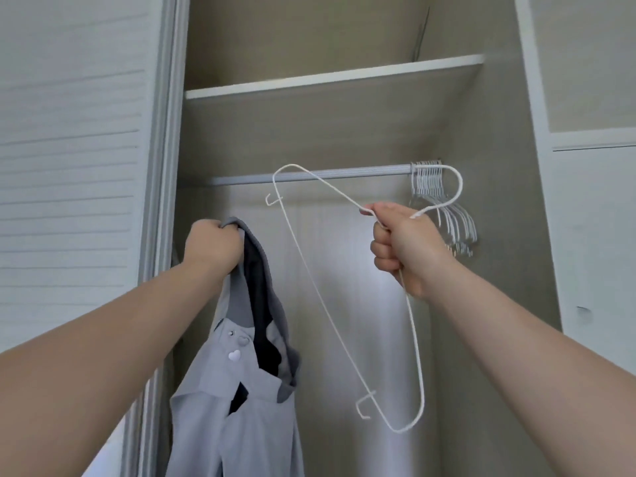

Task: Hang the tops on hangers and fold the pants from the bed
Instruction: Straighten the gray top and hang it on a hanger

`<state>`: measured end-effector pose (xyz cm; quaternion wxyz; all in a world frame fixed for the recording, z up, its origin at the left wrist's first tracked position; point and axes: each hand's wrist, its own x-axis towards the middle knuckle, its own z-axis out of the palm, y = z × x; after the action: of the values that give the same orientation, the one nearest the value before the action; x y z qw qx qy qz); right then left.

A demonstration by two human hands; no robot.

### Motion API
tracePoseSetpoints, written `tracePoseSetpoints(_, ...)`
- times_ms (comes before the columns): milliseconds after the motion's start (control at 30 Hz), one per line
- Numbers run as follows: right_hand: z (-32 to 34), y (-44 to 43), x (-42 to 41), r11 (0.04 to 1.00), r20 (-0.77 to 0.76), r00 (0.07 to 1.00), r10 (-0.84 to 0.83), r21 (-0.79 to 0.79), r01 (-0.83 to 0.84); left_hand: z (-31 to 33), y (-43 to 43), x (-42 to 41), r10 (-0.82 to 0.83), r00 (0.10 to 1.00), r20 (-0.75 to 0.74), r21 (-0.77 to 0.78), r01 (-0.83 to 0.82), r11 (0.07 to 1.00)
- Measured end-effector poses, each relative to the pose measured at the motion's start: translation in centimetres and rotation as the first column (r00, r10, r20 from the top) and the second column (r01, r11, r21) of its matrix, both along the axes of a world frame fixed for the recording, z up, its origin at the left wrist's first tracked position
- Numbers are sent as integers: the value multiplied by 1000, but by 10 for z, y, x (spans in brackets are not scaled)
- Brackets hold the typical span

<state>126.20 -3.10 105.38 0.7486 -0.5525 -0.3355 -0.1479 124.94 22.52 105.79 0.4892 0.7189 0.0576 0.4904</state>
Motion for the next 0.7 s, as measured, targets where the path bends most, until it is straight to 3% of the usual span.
tracePoseSetpoints(333, 15, -13, -90, 951, 153, 939, 308, -10, -310, 40, -31, -180, 298, 953, 48, -89, -293, 952)
tracePoseSetpoints(500, 4, -26, -148, 872, 193, 854, 484, -20, -490, 42, -64, -275, 506, 861, 44, -74, -503, 861)
tracePoseSetpoints(700, -25, -38, -214, 693, 207, 677, 707, -13, -720, 37, -96, -387, 719, 695, 15, -81, -716, 694)
